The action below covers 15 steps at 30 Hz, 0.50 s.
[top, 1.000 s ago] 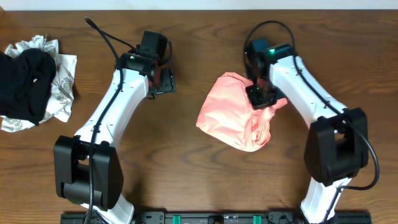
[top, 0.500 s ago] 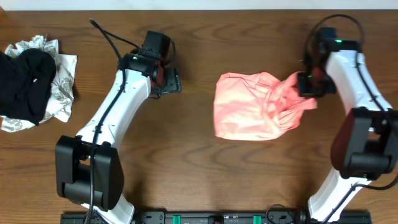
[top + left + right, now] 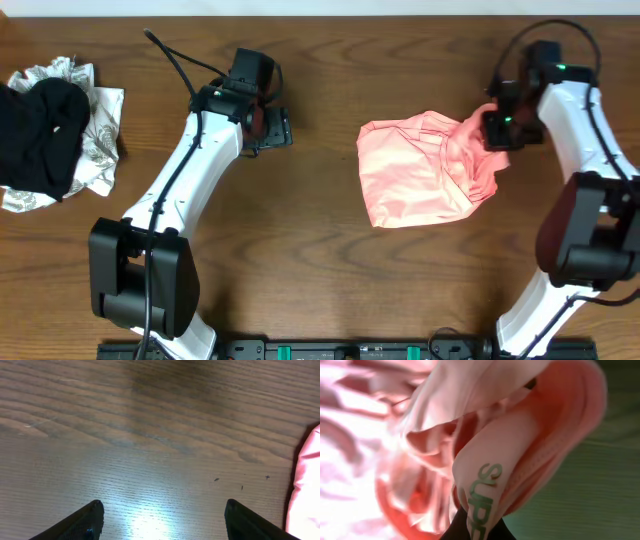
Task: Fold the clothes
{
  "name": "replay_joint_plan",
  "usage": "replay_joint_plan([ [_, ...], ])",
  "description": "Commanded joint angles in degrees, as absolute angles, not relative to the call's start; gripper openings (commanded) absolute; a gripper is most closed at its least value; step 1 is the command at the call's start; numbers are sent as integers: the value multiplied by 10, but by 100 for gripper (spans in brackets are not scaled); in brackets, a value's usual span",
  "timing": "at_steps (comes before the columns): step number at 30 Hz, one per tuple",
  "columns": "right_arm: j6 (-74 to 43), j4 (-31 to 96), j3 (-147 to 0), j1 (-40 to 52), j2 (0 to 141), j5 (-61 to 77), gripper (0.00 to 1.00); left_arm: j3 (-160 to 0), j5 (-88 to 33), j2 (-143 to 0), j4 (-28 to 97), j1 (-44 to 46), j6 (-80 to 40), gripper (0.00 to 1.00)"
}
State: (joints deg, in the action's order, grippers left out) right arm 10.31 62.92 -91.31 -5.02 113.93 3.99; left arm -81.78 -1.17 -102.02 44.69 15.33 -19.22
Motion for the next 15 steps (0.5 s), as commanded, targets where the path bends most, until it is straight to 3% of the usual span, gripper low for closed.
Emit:
replay_joint_plan([
  [1, 125, 645, -926, -2, 1125, 21, 1, -813, -13, -1024, 447, 154, -187, 78],
  [15, 60, 696, -939, 204, 1126, -61, 1, -811, -13, -1038, 449, 154, -187, 73],
])
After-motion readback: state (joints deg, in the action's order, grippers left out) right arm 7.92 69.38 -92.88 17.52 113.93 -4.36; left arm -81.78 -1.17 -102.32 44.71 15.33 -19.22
